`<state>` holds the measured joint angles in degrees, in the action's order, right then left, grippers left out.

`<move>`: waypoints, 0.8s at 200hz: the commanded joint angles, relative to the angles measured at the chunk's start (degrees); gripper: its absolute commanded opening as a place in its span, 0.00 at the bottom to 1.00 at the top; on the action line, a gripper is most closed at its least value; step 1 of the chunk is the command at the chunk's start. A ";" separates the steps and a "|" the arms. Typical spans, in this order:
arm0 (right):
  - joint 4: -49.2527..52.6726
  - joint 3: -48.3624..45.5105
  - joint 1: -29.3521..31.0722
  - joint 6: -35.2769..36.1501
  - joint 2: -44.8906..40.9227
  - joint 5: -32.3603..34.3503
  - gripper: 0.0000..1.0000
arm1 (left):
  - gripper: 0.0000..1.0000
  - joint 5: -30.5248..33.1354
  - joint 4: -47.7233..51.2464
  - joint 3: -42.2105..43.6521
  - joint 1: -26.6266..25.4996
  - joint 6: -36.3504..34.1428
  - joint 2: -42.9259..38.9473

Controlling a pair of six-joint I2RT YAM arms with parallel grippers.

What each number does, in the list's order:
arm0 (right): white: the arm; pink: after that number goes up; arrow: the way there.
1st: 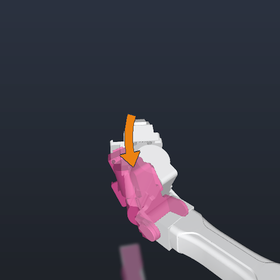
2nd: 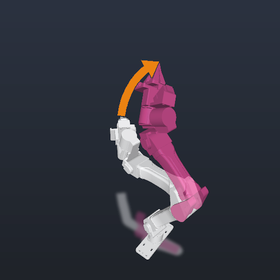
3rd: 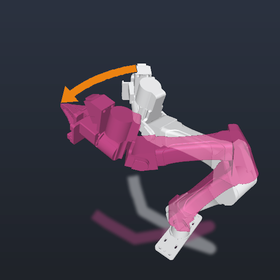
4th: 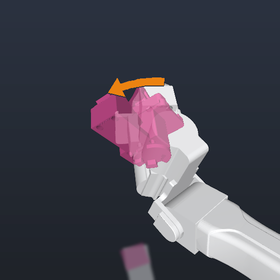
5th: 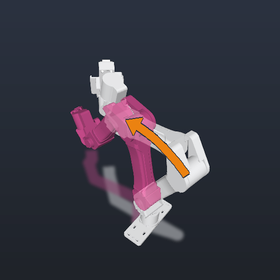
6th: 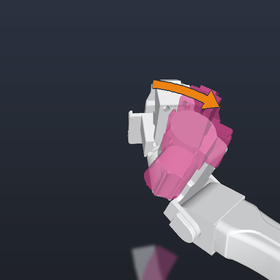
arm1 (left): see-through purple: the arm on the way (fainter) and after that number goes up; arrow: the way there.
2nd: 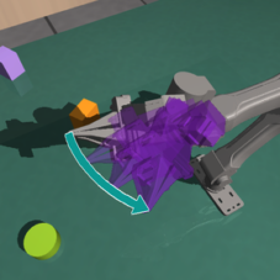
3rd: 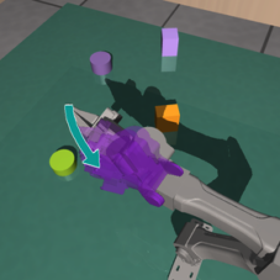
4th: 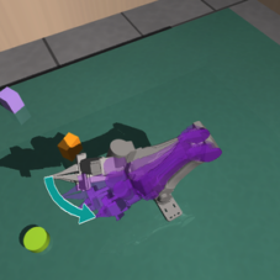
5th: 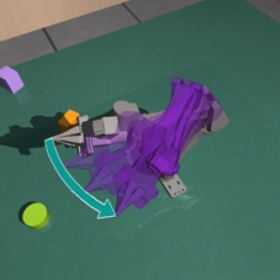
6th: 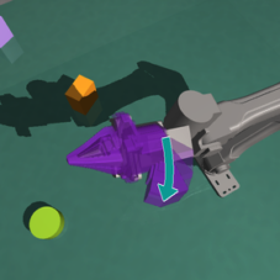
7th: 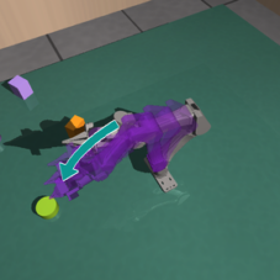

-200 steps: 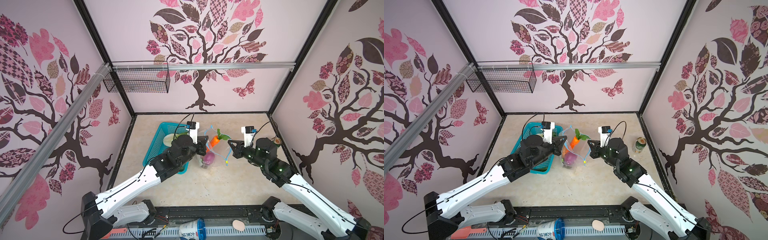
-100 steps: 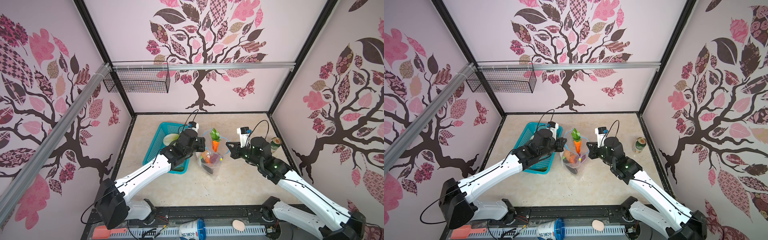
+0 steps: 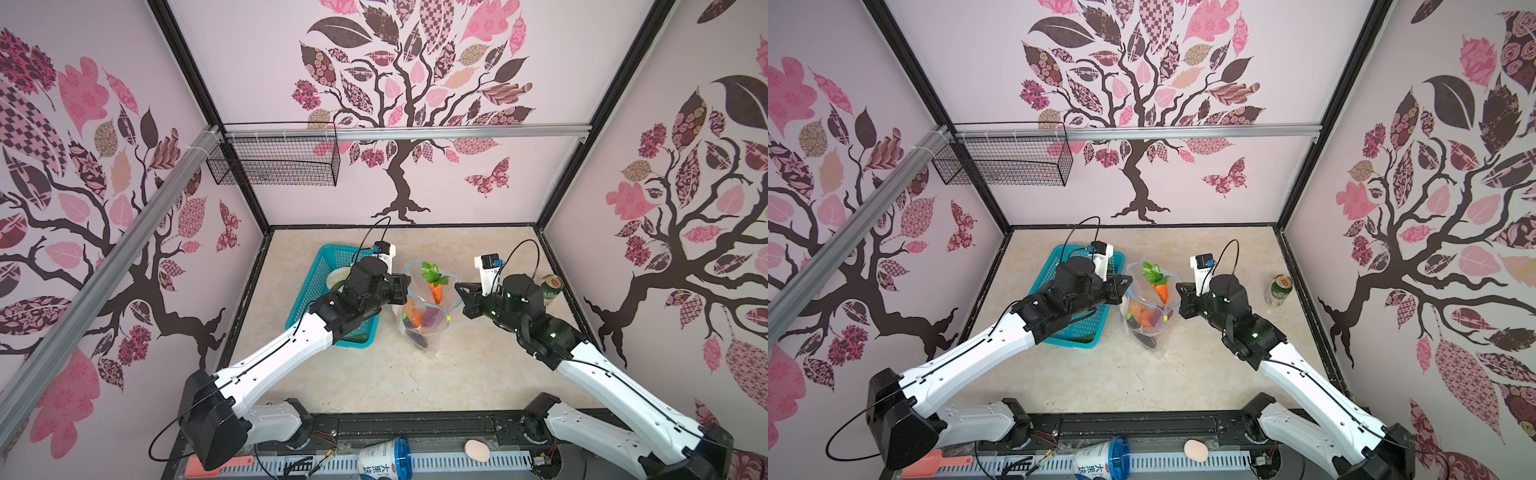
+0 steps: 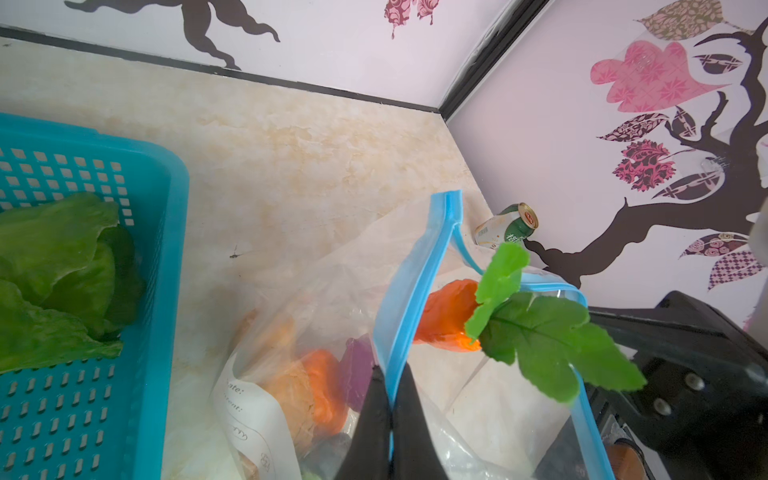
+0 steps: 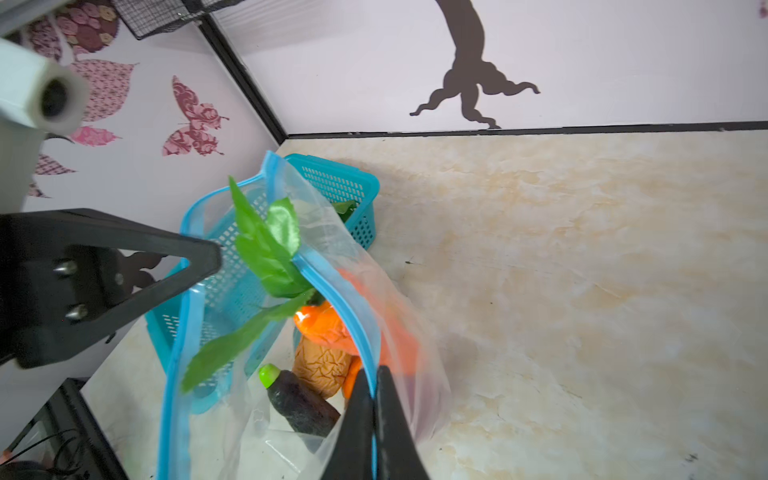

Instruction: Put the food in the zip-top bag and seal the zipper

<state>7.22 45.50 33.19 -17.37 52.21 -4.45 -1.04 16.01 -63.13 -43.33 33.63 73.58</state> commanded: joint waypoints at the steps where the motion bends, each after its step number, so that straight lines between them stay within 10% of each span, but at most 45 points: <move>1: -3.10 -0.89 -0.23 -0.47 -0.52 -3.15 0.00 | 0.00 -4.54 -0.62 -0.11 0.09 -0.45 1.36; 35: 2.39 0.70 -0.15 -0.49 3.67 11.92 0.00 | 0.00 -4.63 -1.93 0.94 0.08 -0.96 -0.54; 71: 0.25 0.91 -0.17 0.35 6.79 0.11 0.00 | 0.00 -4.91 -0.96 0.99 0.02 -2.21 -1.29; 160: 3.85 5.40 -0.21 1.60 -0.68 7.79 0.00 | 0.00 -8.61 -0.71 -1.55 0.08 -3.08 -1.90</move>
<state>9.34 46.24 33.19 -17.67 56.16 -0.08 -6.57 15.77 -63.11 -43.33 32.12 73.28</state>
